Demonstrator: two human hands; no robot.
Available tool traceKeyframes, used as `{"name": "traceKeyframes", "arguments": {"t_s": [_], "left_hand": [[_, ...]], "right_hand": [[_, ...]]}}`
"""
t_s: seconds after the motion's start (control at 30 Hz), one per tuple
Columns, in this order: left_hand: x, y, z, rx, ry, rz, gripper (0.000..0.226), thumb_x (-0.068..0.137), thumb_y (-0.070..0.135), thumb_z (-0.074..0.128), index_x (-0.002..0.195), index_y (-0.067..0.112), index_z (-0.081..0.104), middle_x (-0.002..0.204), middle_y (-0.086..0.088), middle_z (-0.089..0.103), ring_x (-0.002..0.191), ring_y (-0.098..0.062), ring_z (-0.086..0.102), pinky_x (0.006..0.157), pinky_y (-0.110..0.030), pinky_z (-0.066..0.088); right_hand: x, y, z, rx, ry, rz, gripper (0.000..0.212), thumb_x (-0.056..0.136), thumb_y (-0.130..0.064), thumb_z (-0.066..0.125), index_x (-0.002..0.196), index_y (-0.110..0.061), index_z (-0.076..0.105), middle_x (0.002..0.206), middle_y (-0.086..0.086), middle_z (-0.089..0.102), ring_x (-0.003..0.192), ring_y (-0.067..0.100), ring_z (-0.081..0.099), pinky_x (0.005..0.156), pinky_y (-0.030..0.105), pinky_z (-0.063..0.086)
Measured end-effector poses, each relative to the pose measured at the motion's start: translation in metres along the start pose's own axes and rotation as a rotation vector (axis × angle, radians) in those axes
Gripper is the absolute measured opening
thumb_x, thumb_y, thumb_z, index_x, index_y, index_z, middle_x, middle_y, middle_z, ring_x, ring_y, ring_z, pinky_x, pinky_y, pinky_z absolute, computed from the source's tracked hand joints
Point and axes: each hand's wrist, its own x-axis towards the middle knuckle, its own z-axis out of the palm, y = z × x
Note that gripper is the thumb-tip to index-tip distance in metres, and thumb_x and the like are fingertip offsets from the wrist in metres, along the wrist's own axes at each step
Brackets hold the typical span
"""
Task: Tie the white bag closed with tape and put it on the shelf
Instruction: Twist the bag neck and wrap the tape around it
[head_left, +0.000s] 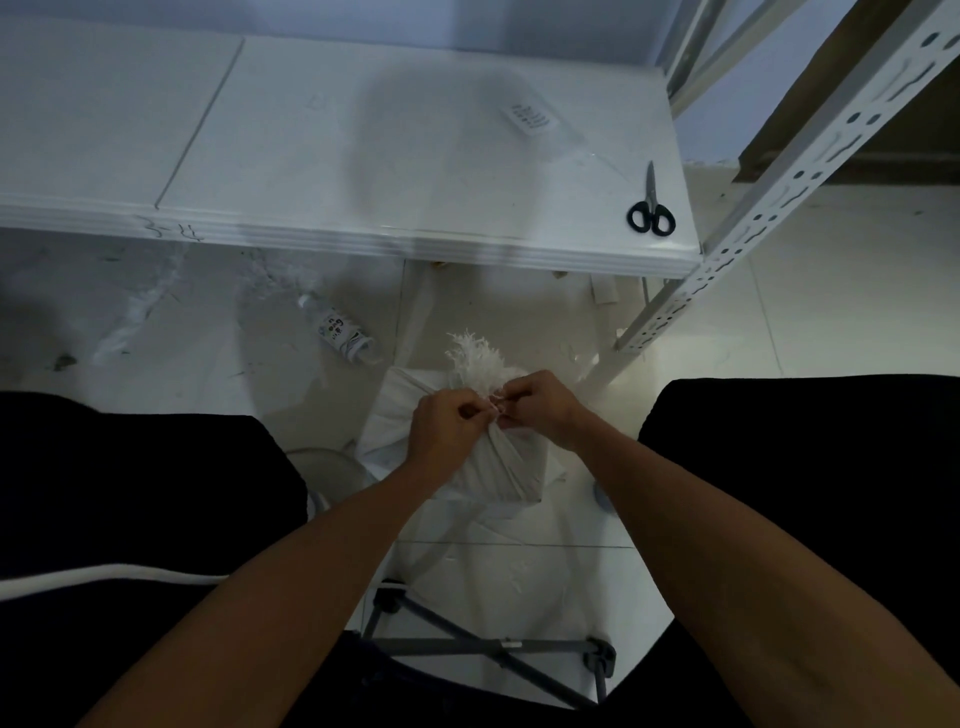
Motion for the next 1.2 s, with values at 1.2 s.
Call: {"name": "traceKeyframes", "arguments": {"t_s": [1.2], "left_hand": [[0.007,0.012,0.003,0.209,-0.100,-0.085,0.002,0.074,0.026,0.075,0.075,0.027,0.075,0.080,0.008,0.073,0.078,-0.014,0.067,0.069,-0.031,0.055]], "right_hand": [[-0.014,0.008,0.003,-0.080,0.134,-0.048,0.015,0.070,-0.009,0.081,0.065,-0.021,0.074,0.080,0.018,0.075,0.083,0.034,0.074,0.080,0.054,0.058]]}}
